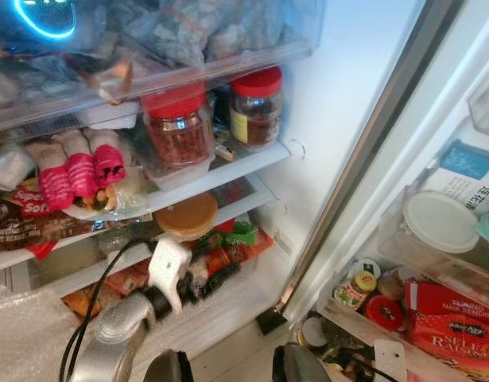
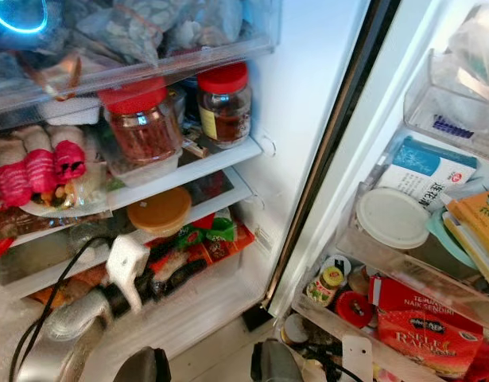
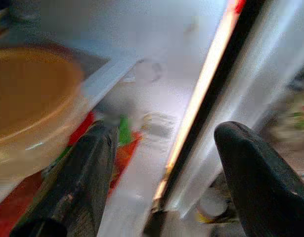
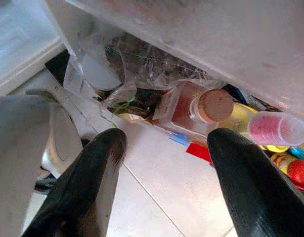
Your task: Restocking fridge
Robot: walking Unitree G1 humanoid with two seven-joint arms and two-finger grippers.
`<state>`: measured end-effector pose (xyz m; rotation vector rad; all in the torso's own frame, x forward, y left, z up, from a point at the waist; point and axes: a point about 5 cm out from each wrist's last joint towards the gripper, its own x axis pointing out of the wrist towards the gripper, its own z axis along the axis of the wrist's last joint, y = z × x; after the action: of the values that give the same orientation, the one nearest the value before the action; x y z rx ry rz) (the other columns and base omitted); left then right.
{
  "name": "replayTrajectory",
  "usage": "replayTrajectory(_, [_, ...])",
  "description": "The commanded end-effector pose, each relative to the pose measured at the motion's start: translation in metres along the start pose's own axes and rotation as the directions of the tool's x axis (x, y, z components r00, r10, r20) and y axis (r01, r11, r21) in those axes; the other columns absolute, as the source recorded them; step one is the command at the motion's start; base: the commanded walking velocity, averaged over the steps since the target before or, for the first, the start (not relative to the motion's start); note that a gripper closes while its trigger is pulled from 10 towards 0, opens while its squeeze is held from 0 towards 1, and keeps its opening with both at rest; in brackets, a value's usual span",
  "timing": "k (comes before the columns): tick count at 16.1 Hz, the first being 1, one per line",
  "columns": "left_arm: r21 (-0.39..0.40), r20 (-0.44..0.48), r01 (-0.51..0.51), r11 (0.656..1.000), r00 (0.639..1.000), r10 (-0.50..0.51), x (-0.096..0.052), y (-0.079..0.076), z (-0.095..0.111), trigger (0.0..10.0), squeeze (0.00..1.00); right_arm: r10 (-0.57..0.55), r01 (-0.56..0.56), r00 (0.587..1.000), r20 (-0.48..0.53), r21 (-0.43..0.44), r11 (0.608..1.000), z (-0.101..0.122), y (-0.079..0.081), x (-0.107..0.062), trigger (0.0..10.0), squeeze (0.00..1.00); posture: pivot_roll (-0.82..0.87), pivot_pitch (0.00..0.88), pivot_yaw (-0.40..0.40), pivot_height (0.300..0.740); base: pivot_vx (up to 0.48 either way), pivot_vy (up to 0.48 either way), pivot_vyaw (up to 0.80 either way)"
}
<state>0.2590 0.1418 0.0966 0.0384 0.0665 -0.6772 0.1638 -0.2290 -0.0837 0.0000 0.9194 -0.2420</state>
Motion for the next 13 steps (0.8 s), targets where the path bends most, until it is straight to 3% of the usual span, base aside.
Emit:
replayTrajectory(1, [-0.013,-0.012,-0.060,0.998,0.998,0.060,0.003,0.006,-0.009,10.0,0.00,-0.016,0.016,1.000,-0.004,0.008,1.000,-0.002,-0.004,-0.001,10.0,0.00,-0.18,0.093,-0.050,0.645,0.000,0.000,0.00])
replayTrajectory(6, [-0.048,-0.024,-0.152,0.987,0.988,0.151,0.009,0.015,-0.025,10.0,0.00,-0.017,0.017,1.000,-0.001,0.011,1.000,-0.002,-0.004,-0.001,10.0,0.00,-0.19,0.085,-0.049,0.645,0.000,0.000,0.00])
replayTrajectory(13, [0.003,0.017,-0.260,0.966,0.966,0.260,0.020,0.030,-0.027,10.0,0.00,-0.018,0.018,1.000,0.000,0.011,1.000,-0.002,-0.004,-0.001,10.0,0.00,-0.19,0.073,-0.049,0.645,0.000,0.000,0.00])
